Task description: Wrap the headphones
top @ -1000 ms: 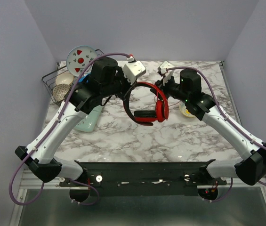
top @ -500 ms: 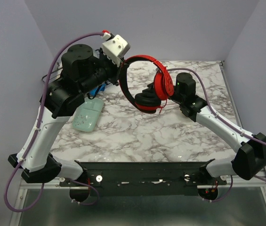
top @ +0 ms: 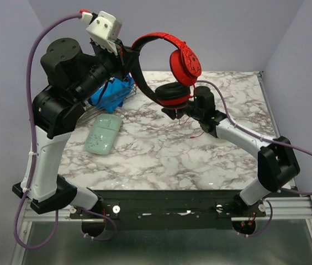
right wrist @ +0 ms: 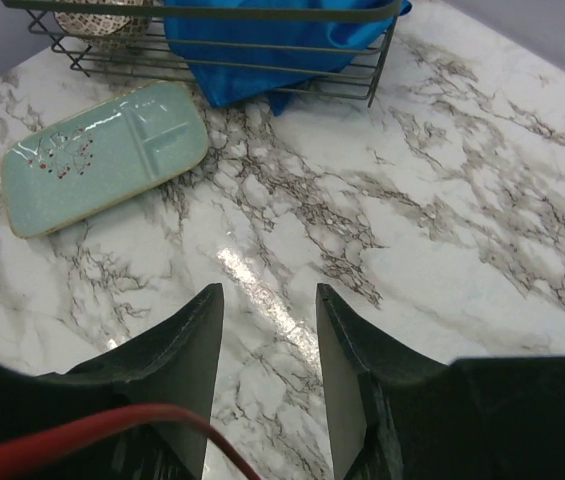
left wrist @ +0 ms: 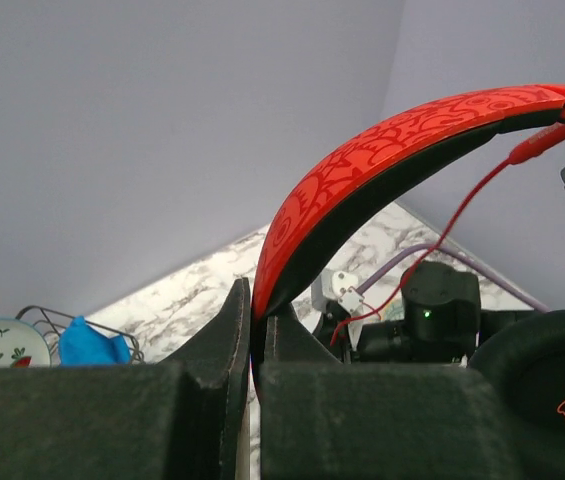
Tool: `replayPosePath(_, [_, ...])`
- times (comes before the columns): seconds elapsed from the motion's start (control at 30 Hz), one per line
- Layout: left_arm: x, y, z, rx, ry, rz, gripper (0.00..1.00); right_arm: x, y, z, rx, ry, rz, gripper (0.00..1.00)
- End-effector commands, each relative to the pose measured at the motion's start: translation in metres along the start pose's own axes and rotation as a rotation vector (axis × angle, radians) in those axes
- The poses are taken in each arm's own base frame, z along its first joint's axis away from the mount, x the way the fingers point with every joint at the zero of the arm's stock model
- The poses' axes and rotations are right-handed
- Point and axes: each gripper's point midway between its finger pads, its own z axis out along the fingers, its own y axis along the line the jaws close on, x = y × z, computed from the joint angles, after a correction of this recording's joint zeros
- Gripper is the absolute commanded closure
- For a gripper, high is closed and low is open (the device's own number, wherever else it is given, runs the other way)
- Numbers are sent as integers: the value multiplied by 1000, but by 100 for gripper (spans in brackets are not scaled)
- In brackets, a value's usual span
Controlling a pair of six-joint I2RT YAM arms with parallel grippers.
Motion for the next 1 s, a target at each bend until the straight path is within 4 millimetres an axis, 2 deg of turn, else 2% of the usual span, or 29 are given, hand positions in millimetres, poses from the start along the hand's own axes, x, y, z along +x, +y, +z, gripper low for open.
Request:
replayPosePath(0.0, [-37,7,-4,-24,-119,-90,100,4,-9,14,15,-6,7,56])
replayPosePath(0.13, [-37,21,1,-32,-120,-166,100,15,-12,17,27,28,18,75])
replayPosePath(0.17, [-37,36,2,-63,-123,-183,100,19,-14,17,34,54,26,80])
replayPosePath(0.27, [-33,53,12,-77,-119,-254,100,40,-12,19,25,145,51,88])
replayPosePath(0.3, [-30,65,18,-100,-114,-267,100,34,-11,22,19,147,46,89])
replayPosePath(0.33, [-29,68,21,-97,-114,-281,100,36,-10,23,16,164,46,92])
replayPosePath(0.37, [-28,73,24,-106,-114,-305,100,46,-13,26,29,210,46,94])
replayPosePath(0.43, [-25,90,31,-155,-121,-311,100,42,-7,30,35,251,24,97])
replayPosePath(0.47, [-24,95,33,-172,-126,-324,100,54,-8,31,52,314,6,98])
replayPosePath(0.5, [-21,103,39,-188,-123,-335,100,55,3,35,39,336,-20,98])
replayPosePath(0.53, [-22,115,40,-212,-134,-346,100,43,7,40,38,330,-47,99])
replayPosePath(0.57, [-22,123,41,-234,-144,-354,100,51,8,38,55,381,-84,99])
replayPosePath(0.6, [-25,130,41,-260,-157,-346,100,56,22,43,38,409,-119,99])
replayPosePath(0.67, [-23,158,43,-337,-176,-348,100,56,28,43,65,454,-193,99])
replayPosePath(0.7, [-23,166,45,-350,-185,-372,100,61,42,46,43,478,-223,99])
replayPosePath(0.83, [-28,198,43,-424,-232,-371,100,61,60,43,87,547,-334,99])
replayPosePath(0.87, [-26,204,43,-432,-231,-378,100,64,61,37,94,586,-357,99])
replayPosePath(0.9, [-28,209,40,-439,-241,-377,100,51,70,39,79,575,-384,99])
replayPosePath(0.93, [-27,215,41,-458,-241,-364,100,47,76,39,73,585,-403,99])
replayPosePath(0.97, [-28,220,39,-478,-245,-343,100,54,77,34,84,639,-433,99])
